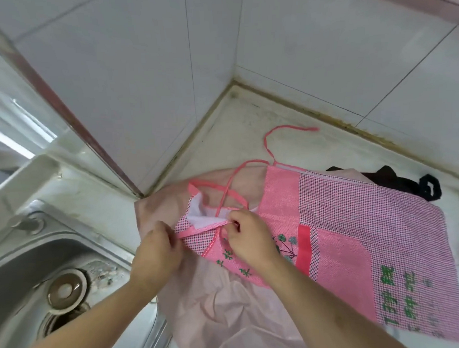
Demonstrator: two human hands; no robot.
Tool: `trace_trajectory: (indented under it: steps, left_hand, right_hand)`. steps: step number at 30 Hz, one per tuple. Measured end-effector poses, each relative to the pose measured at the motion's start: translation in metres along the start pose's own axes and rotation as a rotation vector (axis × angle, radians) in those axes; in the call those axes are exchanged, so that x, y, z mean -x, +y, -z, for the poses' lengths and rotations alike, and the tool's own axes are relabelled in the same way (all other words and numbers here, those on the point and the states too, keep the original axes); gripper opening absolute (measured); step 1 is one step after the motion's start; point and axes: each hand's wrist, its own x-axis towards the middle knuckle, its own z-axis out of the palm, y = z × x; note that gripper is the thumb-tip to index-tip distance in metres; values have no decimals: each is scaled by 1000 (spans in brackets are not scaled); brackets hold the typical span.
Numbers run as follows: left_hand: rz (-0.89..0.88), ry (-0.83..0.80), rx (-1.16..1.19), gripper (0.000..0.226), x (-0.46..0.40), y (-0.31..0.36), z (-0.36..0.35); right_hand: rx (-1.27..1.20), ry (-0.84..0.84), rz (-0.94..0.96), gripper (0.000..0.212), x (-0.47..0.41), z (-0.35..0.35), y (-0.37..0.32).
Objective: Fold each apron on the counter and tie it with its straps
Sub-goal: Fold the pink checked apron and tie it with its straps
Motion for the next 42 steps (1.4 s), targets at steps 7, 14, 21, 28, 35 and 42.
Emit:
trace_trajectory:
  steps: [7, 14, 21, 28, 35, 42]
  left_hand:
    - [183, -122, 900, 18, -17, 0, 30]
    - [75, -32, 931, 26, -23, 21, 74]
    - [-734, 400, -257, 60, -16, 52, 71]
    - [-687, -128, -280, 46, -26, 42, -1]
    - [-248, -133, -160, 45, -73, 62, -36]
    - [-98, -208, -106, 10, -96, 99, -45]
  right_hand:
    - [32, -39, -83, 36, 4, 2, 16]
    - [117, -125, -88, 32, -2, 14, 9]
    - [-78, 7, -86, 64, 19, 18, 10]
    - [245, -71, -80, 70, 28, 28, 37]
    - [425, -314, 36, 62, 38, 32, 44]
    - [407, -345, 69, 70, 52, 29, 53]
